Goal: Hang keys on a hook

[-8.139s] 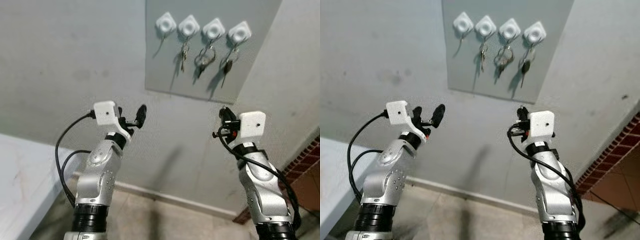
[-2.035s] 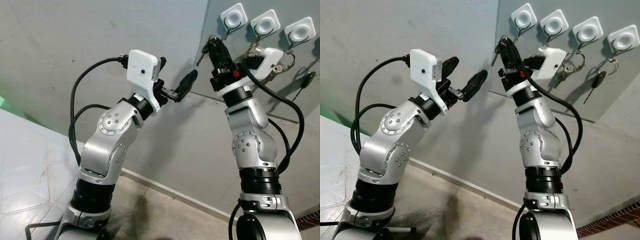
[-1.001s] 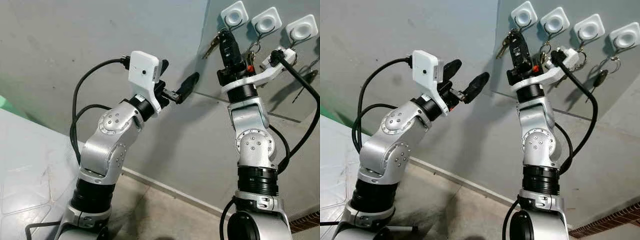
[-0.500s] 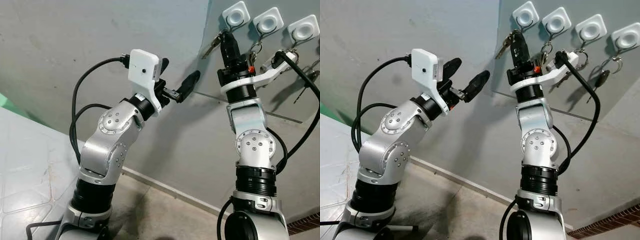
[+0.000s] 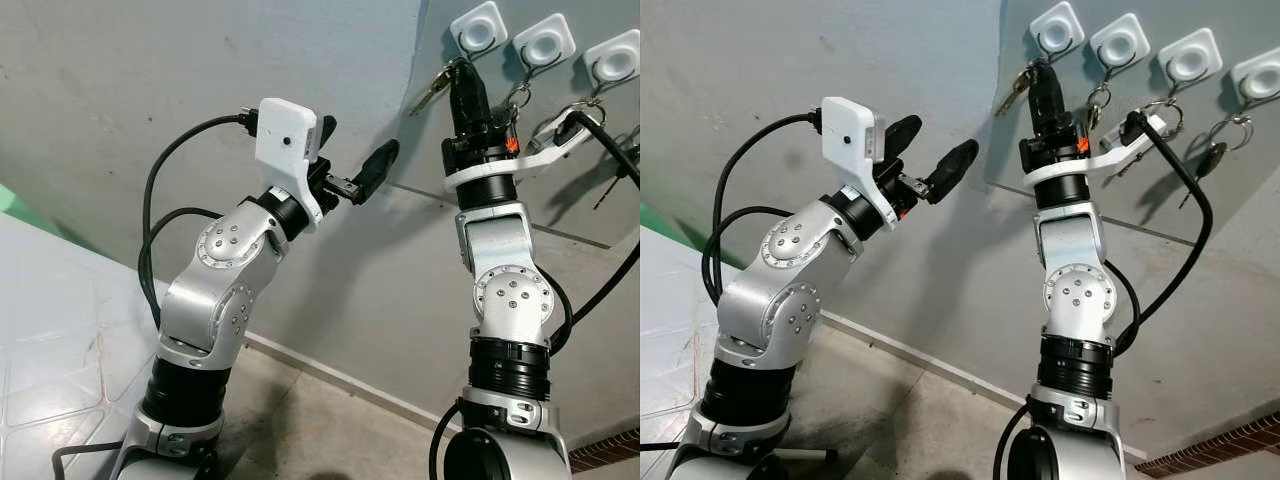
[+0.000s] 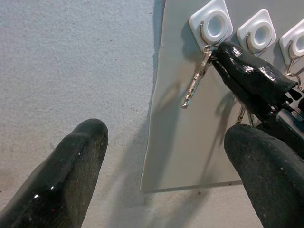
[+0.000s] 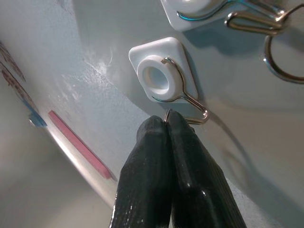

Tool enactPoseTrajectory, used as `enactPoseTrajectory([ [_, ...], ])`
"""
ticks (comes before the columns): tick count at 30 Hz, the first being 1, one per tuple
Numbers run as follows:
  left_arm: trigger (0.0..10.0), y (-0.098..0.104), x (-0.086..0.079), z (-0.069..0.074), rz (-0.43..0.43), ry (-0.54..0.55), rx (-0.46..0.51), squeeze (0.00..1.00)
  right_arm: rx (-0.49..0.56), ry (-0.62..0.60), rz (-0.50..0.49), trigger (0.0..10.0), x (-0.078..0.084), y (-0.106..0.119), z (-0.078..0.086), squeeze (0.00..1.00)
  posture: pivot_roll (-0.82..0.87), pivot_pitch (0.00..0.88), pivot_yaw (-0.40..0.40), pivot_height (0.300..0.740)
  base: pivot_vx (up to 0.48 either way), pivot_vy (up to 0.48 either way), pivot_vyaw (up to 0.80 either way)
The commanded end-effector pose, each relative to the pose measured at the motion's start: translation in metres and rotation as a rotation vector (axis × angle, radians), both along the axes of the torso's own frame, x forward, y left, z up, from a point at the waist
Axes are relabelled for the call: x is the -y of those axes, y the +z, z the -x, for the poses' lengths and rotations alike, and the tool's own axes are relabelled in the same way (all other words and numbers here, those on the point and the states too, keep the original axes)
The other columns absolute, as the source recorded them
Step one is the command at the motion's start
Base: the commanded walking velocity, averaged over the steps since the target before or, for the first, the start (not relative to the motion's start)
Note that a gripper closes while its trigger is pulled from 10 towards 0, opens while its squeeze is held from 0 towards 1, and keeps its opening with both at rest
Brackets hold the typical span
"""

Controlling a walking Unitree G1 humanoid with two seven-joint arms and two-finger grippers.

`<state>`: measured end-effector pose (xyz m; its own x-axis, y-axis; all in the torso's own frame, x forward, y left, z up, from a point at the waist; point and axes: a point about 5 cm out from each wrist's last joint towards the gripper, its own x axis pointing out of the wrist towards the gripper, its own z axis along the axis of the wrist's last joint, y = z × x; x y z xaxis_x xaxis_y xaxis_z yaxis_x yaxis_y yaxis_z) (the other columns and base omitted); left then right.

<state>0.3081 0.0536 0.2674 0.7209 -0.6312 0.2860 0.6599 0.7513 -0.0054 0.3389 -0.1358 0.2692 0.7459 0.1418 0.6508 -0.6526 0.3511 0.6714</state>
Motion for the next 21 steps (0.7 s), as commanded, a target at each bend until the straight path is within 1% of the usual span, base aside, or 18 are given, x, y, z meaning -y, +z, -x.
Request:
enactPoseTrajectory([
  [1,10.0,0.009,0.001,0.001,0.003,-0.009,0.024,0.00,-0.002,-0.032,-0.031,10.0,0.010,-0.002,0.003,0.00,0.03,0.077,-0.004,0.740,0.000,0.000,0.00],
  [6,10.0,0.009,0.001,0.001,0.004,-0.009,0.024,0.00,0.006,-0.008,-0.050,10.0,0.010,-0.003,0.004,0.00,0.03,0.075,-0.003,0.740,0.000,0.000,0.00],
  [8,10.0,0.009,0.001,0.001,0.005,-0.008,0.024,0.00,-0.014,-0.012,-0.052,10.0,0.010,-0.006,0.003,0.00,0.03,0.073,-0.003,0.740,0.000,0.000,0.00],
  [14,10.0,0.010,0.001,0.001,0.007,-0.008,0.027,0.00,-0.020,0.002,-0.085,10.0,0.010,-0.008,0.004,0.00,0.03,0.073,-0.003,0.740,0.000,0.000,0.00],
  [18,10.0,0.010,0.000,0.001,0.007,-0.008,0.027,0.00,-0.031,-0.004,-0.091,10.0,0.011,-0.010,0.003,0.00,0.03,0.071,-0.003,0.740,0.000,0.000,0.00],
  [21,10.0,0.011,0.001,0.001,0.009,-0.010,0.028,0.00,-0.040,0.008,-0.129,10.0,0.013,-0.014,0.003,0.00,0.03,0.072,-0.003,0.740,0.000,0.000,0.00],
])
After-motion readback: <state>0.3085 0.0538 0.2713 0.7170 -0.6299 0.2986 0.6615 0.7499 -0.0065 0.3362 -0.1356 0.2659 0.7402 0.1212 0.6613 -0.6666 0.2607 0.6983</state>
